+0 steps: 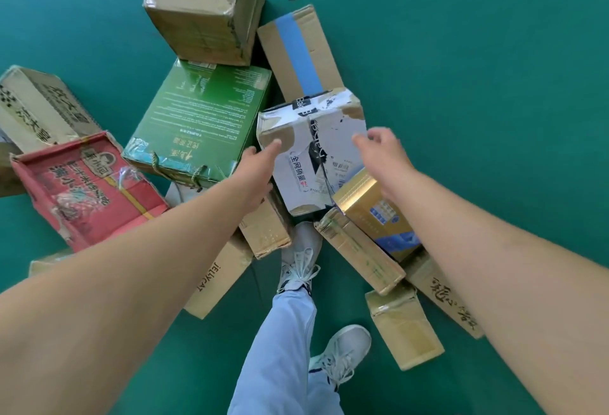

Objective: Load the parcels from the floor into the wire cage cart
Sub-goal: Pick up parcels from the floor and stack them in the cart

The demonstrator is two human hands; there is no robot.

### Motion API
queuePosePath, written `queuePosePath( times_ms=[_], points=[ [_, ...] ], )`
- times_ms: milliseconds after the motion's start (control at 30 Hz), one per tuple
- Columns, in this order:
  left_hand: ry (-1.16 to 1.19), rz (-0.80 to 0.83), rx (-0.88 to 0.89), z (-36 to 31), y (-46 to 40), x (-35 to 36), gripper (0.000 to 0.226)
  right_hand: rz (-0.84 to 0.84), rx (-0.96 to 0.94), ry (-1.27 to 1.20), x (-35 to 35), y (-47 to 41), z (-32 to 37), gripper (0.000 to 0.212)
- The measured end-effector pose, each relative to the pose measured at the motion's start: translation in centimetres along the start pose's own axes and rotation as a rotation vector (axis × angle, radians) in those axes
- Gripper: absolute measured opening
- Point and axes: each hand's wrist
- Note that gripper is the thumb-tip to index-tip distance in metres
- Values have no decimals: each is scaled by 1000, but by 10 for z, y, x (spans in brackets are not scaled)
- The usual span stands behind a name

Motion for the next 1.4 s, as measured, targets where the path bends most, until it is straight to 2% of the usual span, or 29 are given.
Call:
queuePosePath(
  times_ms=[100, 167, 233, 333, 433, 500, 600, 667, 733, 800, 833, 867, 933, 967, 1000, 1067, 1100, 1200, 1267, 1400],
  points=[
    [44, -31, 40, -12, -30, 0, 75, -65, -23, -12, 1, -41, 9, 73],
    [114, -6, 48, -11, -40, 1, 68, -3, 17, -14, 7, -52, 8, 86],
    [151, 27, 51, -6, -33, 2, 72, 28, 22, -19, 15, -46, 2, 93],
    [215, 1, 70, 6, -8, 5, 85, -41, -12, -70, 22, -9, -2, 91],
    [227, -74, 122, 21, 40, 6, 76, -57, 6, -89, 23, 51, -9, 89],
    [216, -82, 132, 27, 82, 6, 71, -45, -3, -98, 17, 97, -10, 88],
    [157, -53, 127, 25, 164, 14, 84, -70, -3, -200, 2, 181, -2, 78],
    [109, -20, 124, 17, 225, 23, 80, -80, 34, -289, -12, 243, 9, 75],
    [102, 35, 94, 8, 278, 33, 70, -55, 116, -386, -27, 299, 18, 92],
    [63, 93, 41, -7, 342, 50, 66, -51, 226, -491, -53, 365, 24, 118],
    [61, 127, 10, -14, 361, 54, 72, -28, 279, -569, -63, 385, 24, 131],
    [41, 159, -34, -20, 380, 59, 89, -2, 324, -648, -74, 415, 25, 139],
    [-18, 265, -106, -29, 412, 72, 120, 55, 349, -772, -95, 478, 22, 126],
    [-41, 331, -170, -34, 431, 77, 122, 76, 358, -811, -99, 498, 18, 116],
    [-89, 343, -190, -41, 459, 88, 112, 66, 359, -847, -102, 520, 11, 112],
    [-209, 321, -166, -39, 501, 107, 88, 5, 367, -928, -102, 563, -9, 113],
    [-282, 321, -156, -34, 521, 115, 87, -22, 368, -973, -99, 581, -21, 114],
    [-470, 298, -178, -6, 558, 134, 124, -92, 354, -1129, -82, 630, -61, 103],
    [-535, 326, -195, 18, 570, 141, 120, -117, 325, -1207, -66, 662, -83, 88],
    [-718, 423, -212, 77, 608, 156, 133, -230, 284, -1378, -19, 727, -142, 70]
  ],
)
Point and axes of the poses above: each hand's wrist, its own y-axis away from the middle knuckle, its own x-axis out of the palm, z = x × y, and after that the axes turned 12 degrees about z, right-handed
